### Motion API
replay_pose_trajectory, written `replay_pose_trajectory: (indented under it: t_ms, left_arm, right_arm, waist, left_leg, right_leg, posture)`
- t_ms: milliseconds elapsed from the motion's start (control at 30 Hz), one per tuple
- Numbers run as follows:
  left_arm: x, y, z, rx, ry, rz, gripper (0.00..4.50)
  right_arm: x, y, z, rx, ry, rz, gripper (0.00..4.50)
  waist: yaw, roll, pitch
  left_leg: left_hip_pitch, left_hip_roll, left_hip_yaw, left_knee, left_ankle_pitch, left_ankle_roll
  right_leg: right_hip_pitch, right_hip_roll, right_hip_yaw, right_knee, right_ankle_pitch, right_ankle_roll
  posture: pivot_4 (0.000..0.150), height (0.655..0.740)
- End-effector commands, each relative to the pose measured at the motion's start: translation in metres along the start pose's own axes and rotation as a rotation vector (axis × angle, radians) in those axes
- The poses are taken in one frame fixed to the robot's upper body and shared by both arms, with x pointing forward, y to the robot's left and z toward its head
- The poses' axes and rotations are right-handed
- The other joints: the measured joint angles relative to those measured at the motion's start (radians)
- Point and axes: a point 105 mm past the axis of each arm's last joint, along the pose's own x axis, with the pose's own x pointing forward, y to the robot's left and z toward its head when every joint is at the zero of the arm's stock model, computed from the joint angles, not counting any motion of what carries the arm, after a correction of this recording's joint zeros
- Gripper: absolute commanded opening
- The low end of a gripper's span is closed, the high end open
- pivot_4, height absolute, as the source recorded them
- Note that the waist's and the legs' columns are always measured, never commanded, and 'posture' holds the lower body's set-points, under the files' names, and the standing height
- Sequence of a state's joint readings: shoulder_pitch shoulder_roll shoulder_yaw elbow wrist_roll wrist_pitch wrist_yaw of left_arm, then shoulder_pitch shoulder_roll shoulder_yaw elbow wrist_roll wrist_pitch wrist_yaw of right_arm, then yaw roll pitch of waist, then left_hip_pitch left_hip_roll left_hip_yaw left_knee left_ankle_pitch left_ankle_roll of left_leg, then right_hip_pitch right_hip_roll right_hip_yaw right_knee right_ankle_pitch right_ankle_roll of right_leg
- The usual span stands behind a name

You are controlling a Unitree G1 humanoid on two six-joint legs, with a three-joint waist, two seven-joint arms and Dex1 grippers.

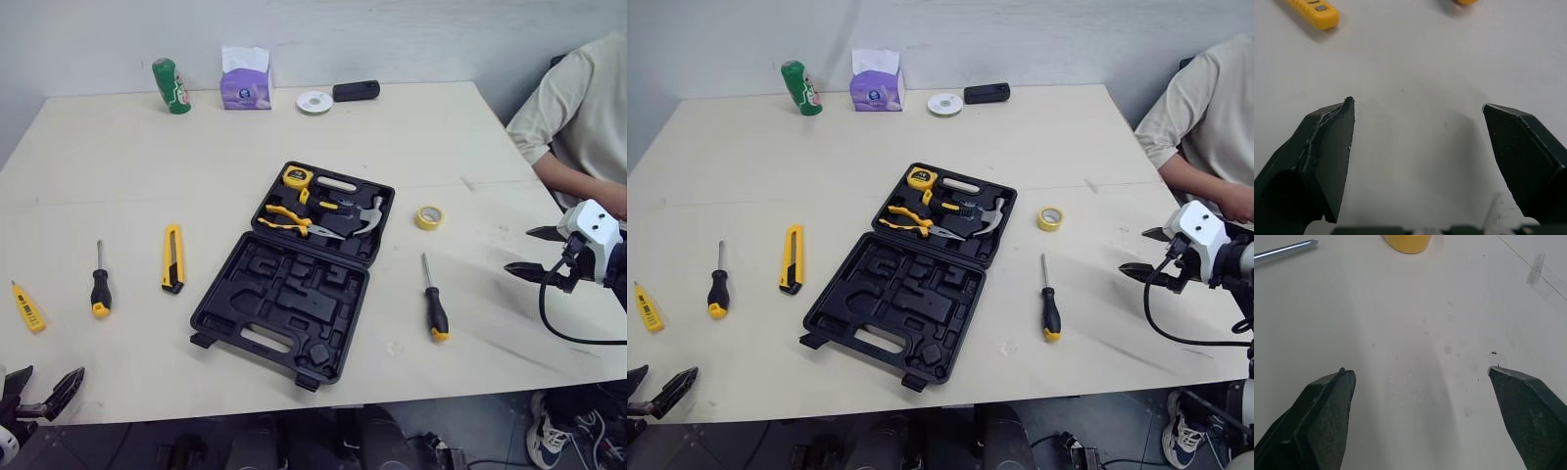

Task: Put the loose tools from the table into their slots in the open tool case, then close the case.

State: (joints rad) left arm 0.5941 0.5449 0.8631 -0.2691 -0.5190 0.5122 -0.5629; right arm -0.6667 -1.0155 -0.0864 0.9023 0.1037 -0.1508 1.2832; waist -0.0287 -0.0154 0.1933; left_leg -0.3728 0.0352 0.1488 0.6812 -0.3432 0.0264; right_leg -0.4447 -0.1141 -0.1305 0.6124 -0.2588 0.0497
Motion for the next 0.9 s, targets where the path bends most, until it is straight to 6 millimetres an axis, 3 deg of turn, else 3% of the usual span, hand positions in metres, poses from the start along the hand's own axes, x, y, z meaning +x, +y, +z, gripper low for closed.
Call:
replay_pose_trajectory:
  t_ms: [33,233,300,333,433,667,800,900]
  left_arm:
    - [0.003,-0.005,0.011,0.033,-0.034,-0.016,4.41]
    - [0.008,-0.010,0.015,0.048,-0.043,-0.040,4.41]
    - [0.010,-0.011,0.015,0.051,-0.042,-0.041,4.41]
    - [0.010,-0.012,0.015,0.052,-0.041,-0.044,4.41]
    - [0.012,-0.015,0.016,0.059,-0.043,-0.057,4.41]
    - [0.020,-0.018,0.028,0.075,-0.068,-0.088,4.41]
    - [0.026,-0.029,0.046,0.109,-0.098,-0.152,4.41]
    - [0.035,-0.044,0.070,0.169,-0.136,-0.237,4.41]
  right_arm:
    - [-0.004,-0.004,0.012,-0.030,-0.033,-0.019,4.50]
    - [0.001,0.003,0.016,-0.056,-0.052,-0.006,4.50]
    - [0.002,0.006,0.015,-0.065,-0.050,0.005,4.50]
    - [0.001,0.007,0.015,-0.059,-0.047,0.006,4.50]
    - [0.000,0.006,0.015,-0.024,-0.056,-0.003,4.50]
    - [-0.002,0.006,0.017,-0.026,-0.058,-0.026,4.50]
    - [-0.004,0.010,0.018,-0.030,-0.068,-0.030,4.50]
    - [-0.007,0.015,0.025,-0.043,-0.086,-0.046,4.50]
  waist:
    - [0.000,0.000,0.000]
    - [0.001,0.001,0.000]
    - [-0.002,0.003,0.000]
    - [-0.011,0.009,0.004]
    - [-0.024,0.013,0.006]
    - [0.030,0.014,0.006]
    - [0.036,0.014,0.006]
    - [0.034,0.014,0.006]
  left_leg:
    - [0.000,0.000,0.000,0.000,0.000,0.000]
    - [0.000,0.000,0.000,0.000,0.000,0.000]
    - [-0.001,-0.001,-0.005,-0.001,0.004,0.007]
    - [-0.001,-0.003,-0.012,-0.001,0.005,0.007]
    - [-0.002,-0.024,-0.059,-0.014,0.019,0.018]
    - [0.000,-0.024,-0.051,-0.012,0.021,0.009]
    - [0.000,-0.024,-0.050,-0.012,0.020,0.008]
    - [0.000,-0.024,-0.048,-0.012,0.020,0.009]
  right_leg:
    - [0.000,0.000,0.000,0.000,0.000,0.000]
    - [0.000,0.000,0.000,0.001,0.000,0.000]
    - [0.005,-0.002,-0.005,-0.001,0.000,0.000]
    - [0.011,-0.004,-0.013,-0.003,0.000,0.001]
    - [0.044,-0.029,-0.064,-0.013,-0.002,0.007]
    - [0.035,-0.031,-0.056,-0.014,-0.002,0.008]
    - [0.034,-0.031,-0.055,-0.014,-0.002,0.008]
    - [0.034,-0.031,-0.054,-0.014,-0.001,0.008]
  posture:
    - [0.150,0.7278]
    - [0.150,0.7278]
    - [0.150,0.7278]
    - [0.150,0.7278]
    - [0.150,0.7252]
    - [0.150,0.7252]
    - [0.150,0.7252]
    - [0.150,0.7252]
